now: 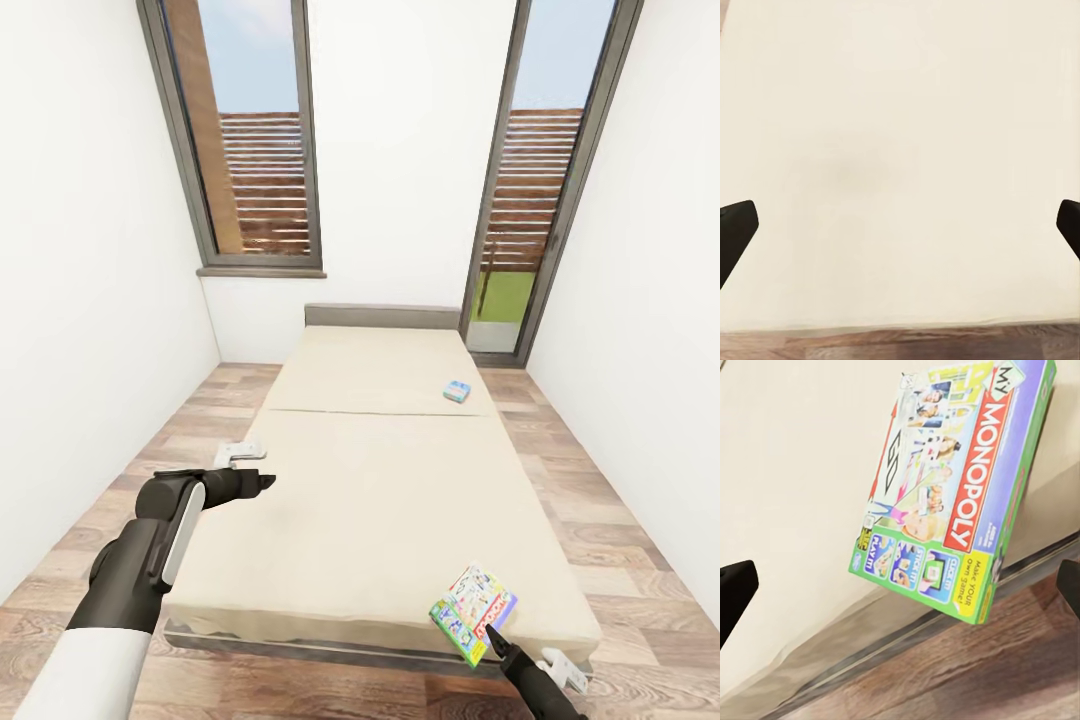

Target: Put all the toys in the child's room - the three board games (two on the bed and one on the table), the two jigsaw puzzles on the table, and the tennis ball on the table - inside the toy box on the table in the child's room.

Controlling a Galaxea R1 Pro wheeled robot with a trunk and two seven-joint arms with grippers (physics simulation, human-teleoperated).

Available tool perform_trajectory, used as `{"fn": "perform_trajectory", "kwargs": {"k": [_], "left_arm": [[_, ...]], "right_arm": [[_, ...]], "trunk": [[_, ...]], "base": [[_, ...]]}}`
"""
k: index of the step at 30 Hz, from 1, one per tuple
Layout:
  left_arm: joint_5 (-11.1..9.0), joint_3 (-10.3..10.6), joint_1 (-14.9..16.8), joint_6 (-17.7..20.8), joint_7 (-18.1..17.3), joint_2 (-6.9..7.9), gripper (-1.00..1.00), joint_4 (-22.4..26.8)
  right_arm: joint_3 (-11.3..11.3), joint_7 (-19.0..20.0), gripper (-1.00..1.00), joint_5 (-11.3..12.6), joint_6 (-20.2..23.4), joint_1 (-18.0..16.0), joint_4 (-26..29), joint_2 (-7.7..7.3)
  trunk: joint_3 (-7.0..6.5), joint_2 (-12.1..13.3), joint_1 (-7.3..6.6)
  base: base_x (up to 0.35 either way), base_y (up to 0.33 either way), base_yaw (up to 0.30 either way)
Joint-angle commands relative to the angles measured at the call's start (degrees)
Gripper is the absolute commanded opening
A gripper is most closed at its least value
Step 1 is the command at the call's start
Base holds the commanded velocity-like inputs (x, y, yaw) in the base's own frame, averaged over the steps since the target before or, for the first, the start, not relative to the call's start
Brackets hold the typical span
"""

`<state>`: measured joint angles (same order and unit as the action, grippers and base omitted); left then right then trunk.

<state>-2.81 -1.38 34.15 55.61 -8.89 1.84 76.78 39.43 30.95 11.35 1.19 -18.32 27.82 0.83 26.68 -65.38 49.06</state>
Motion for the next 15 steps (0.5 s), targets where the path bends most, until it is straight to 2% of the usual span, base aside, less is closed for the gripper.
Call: {"fn": "perform_trajectory", "kwargs": {"k": [1, 11, 14, 15], "left_arm": [[-0.3, 0.0, 0.0, 0.3, 0.0, 0.00, 1.00, 0.0], [-0.5, -0.5, 0.0, 1.4, -0.4, 0.10, 1.00, 0.3], [-0.9, -0.8, 0.0, 2.7, -1.9, 0.22, 1.00, 0.7], [-1.5, -1.0, 0.0, 3.3, -3.9, 0.35, 1.00, 1.1]], "right_arm": [[0.3, 0.4, 1.00, 0.2, 0.1, -0.1, 0.0, 0.05], [0.3, 0.7, 1.00, 0.0, 0.3, -0.1, 0.0, 0.05], [0.3, 0.7, 1.00, 0.2, 0.4, -0.1, 0.0, 0.05], [0.3, 0.7, 1.00, 0.3, 0.4, -0.1, 0.0, 0.05]], "trunk": [[0.24, -0.5, 0.23], [2.04, -4.5, 2.42], [2.58, -5.7, 3.08], [2.76, -6.1, 3.30]], "base": [[0.000, 0.000, 0.000], [0.000, 0.000, 0.000], [0.000, 0.000, 0.000], [0.000, 0.000, 0.000]]}}
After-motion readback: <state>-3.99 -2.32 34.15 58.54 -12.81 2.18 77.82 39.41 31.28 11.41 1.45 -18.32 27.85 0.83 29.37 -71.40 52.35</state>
